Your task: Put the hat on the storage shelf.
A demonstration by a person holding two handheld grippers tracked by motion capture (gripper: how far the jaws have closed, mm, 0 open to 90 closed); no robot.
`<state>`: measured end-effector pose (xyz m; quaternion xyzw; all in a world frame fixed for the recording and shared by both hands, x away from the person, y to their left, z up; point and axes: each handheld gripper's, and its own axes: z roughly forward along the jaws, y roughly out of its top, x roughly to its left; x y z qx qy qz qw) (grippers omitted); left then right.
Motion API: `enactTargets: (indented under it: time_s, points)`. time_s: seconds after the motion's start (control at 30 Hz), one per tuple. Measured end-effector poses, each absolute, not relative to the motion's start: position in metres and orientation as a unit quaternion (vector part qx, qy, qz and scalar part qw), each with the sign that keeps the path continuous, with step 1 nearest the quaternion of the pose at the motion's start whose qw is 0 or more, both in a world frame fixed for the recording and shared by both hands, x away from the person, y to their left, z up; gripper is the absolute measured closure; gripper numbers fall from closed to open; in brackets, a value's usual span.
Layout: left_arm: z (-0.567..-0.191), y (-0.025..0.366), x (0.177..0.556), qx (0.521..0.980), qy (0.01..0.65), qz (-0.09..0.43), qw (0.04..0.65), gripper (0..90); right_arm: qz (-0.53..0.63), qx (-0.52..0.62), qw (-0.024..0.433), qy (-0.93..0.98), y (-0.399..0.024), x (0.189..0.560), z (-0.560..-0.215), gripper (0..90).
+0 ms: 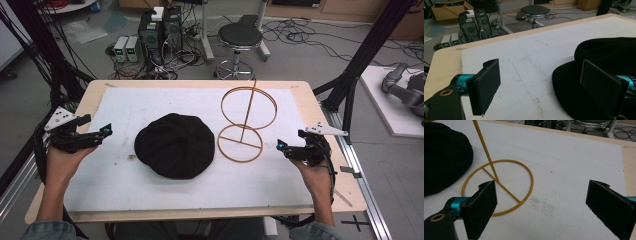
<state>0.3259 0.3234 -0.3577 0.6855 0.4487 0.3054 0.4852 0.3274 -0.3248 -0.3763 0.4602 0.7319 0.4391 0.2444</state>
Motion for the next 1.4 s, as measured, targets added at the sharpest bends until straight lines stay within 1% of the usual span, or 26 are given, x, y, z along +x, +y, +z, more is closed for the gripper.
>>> enactTargets:
  time_s: [0.27,0.6,0.8,0.83,1.03,1.4]
  points:
    - [-0.356,0.321,0.325,0.683,0.446,0.305,0.492,16.9,0.439,0.458,0.245,0.733,-0.324,0.328,-0.377,9.8]
    - [-0.354,0.31,0.326,0.69,0.424,0.3,0.504,16.9,0.437,0.457,0.246,0.734,-0.323,0.326,-0.376,9.8]
    - [-0.354,0.293,0.33,0.701,0.404,0.288,0.512,16.9,0.436,0.46,0.244,0.734,-0.323,0.324,-0.377,9.8]
    - [-0.355,0.284,0.331,0.707,0.393,0.285,0.514,16.9,0.437,0.458,0.246,0.734,-0.324,0.324,-0.377,9.8]
    - [-0.357,0.26,0.336,0.724,0.368,0.273,0.516,16.9,0.435,0.458,0.245,0.735,-0.323,0.322,-0.378,9.8]
    - [-0.359,0.236,0.344,0.735,0.333,0.252,0.533,16.9,0.432,0.461,0.246,0.735,-0.326,0.318,-0.38,9.8]
